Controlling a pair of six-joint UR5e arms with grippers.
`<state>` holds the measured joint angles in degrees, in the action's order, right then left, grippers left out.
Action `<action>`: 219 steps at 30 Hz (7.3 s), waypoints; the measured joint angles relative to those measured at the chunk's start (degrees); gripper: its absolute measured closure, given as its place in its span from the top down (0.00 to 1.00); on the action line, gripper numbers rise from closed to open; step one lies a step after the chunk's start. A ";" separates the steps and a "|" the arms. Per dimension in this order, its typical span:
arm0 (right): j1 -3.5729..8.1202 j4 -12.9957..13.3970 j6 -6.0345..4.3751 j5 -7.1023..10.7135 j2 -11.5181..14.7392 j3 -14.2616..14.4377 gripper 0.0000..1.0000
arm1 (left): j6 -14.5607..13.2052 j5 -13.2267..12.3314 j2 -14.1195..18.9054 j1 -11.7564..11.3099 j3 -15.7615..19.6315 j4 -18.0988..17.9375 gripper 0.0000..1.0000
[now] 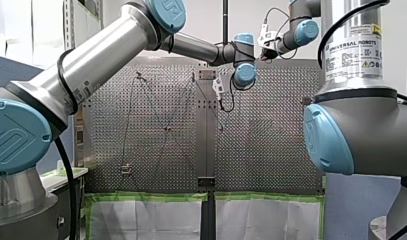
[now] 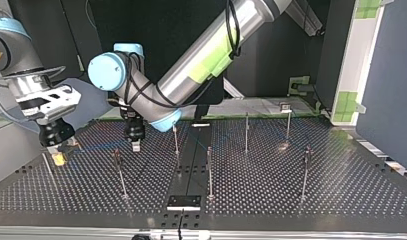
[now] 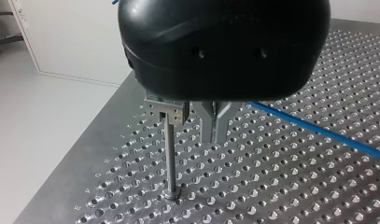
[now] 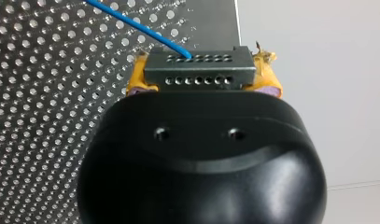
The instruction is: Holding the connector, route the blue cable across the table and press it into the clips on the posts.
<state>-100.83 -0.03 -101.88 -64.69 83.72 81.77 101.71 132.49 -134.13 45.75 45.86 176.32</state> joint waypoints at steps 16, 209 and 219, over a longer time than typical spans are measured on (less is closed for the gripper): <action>0.01 0.02 0.03 0.00 -0.02 0.03 0.00 | 0.00 0.00 -0.04 0.03 0.00 0.00 0.05; -3.03 8.50 2.09 -2.47 -12.94 -6.91 0.00 | 4.69 2.38 4.13 -2.10 4.78 0.90 1.00; -3.03 8.50 2.09 -2.47 -12.93 -6.91 0.00 | 4.69 2.38 4.13 -2.10 4.78 0.90 1.00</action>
<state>-103.85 8.48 -99.79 -67.16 70.79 74.85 106.40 134.87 -130.00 43.65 50.64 177.22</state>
